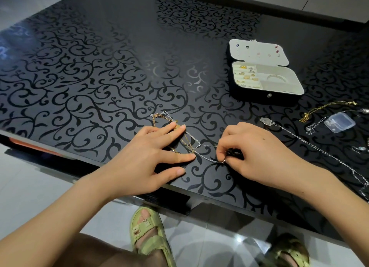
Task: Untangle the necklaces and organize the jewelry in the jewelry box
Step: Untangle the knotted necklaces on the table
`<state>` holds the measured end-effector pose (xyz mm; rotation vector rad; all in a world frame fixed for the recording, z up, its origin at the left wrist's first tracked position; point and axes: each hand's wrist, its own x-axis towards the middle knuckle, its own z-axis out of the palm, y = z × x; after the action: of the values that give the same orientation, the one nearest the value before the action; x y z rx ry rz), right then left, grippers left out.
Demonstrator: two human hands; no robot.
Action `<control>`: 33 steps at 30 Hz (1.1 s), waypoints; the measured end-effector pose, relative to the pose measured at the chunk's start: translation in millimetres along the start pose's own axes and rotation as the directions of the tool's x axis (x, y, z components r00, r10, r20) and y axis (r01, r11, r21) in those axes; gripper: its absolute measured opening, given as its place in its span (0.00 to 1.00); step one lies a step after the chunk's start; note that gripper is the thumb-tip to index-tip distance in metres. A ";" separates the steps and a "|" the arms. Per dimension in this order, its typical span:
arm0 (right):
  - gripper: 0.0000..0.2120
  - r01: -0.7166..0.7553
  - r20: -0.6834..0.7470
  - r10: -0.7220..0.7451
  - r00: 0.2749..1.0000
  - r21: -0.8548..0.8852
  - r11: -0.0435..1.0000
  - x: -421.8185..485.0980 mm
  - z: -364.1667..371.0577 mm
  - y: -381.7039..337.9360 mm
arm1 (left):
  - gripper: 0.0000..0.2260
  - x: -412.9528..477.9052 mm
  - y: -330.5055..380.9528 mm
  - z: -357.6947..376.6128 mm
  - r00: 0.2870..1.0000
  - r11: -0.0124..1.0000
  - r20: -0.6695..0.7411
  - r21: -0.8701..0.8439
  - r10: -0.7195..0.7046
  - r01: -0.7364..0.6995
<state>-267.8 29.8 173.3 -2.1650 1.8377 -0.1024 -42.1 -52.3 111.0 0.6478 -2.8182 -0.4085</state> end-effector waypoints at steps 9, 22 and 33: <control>0.05 -0.041 -0.032 0.042 0.999 0.030 0.999 1.1 1.2 -10.5 | 0.13 0.9 4.1 -7.0 0.990 0.982 -0.130 -0.188 -0.051 0.026; 0.10 -0.084 -0.308 0.116 0.944 0.118 0.990 15.9 38.2 -21.8 | 0.12 8.4 11.2 0.4 0.980 0.993 -0.189 -0.109 -0.061 0.041; 0.12 -0.077 -0.354 0.114 0.928 0.118 0.990 21.4 42.3 -18.2 | 0.13 14.0 14.1 -5.6 0.950 0.974 -0.248 -0.170 -0.190 0.151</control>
<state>-236.2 19.1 135.0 -2.0869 2.0745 -0.5967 -58.3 -47.7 122.9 0.8489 -2.4639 -0.5163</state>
